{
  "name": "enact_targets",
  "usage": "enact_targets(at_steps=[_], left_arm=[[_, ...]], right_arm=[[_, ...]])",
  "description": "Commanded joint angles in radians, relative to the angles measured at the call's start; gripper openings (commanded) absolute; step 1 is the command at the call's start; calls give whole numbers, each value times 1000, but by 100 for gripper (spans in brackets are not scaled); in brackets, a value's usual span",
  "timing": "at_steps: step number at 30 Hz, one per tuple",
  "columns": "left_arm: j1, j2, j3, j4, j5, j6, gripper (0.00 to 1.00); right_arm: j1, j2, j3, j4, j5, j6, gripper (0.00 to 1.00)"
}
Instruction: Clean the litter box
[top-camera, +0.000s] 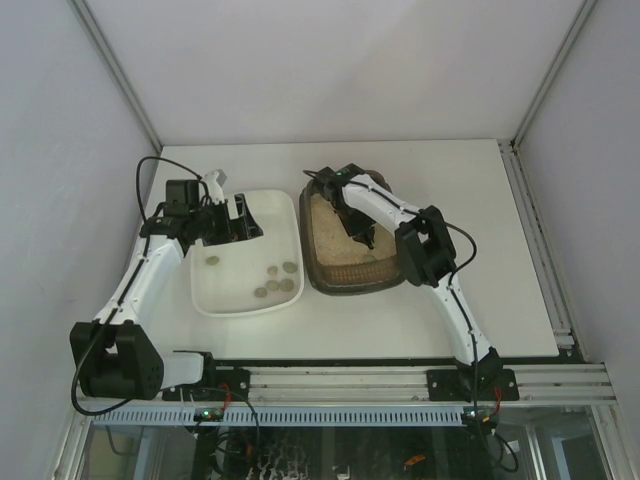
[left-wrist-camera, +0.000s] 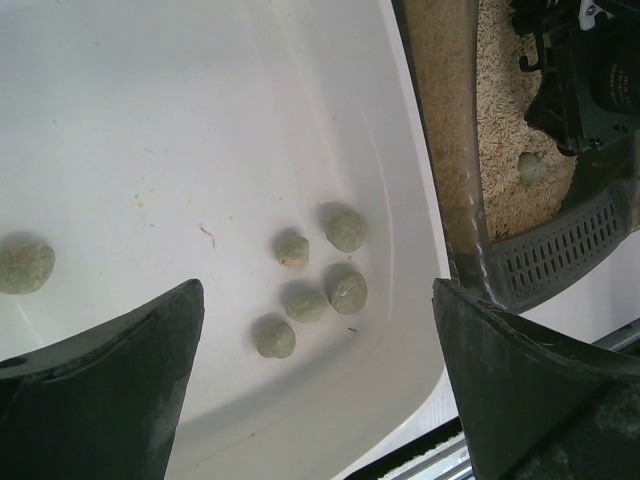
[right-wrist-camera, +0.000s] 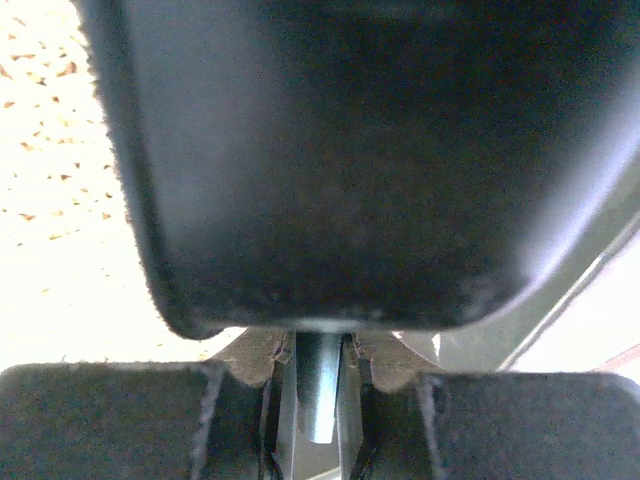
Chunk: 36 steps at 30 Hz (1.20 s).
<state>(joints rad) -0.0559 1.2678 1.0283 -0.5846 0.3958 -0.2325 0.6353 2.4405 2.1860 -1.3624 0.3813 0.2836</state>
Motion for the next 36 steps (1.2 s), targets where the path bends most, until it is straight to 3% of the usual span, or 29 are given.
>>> enact_targets(at_steps=[1, 12, 36], left_arm=[[-2, 5, -23, 34, 16, 22, 99], [-2, 16, -22, 34, 21, 24, 99], [-2, 14, -20, 23, 30, 27, 99]], right_arm=[[-10, -79, -67, 145, -176, -68, 0], [-74, -207, -252, 282, -395, -78, 0], [-129, -379, -430, 374, -537, -78, 0]])
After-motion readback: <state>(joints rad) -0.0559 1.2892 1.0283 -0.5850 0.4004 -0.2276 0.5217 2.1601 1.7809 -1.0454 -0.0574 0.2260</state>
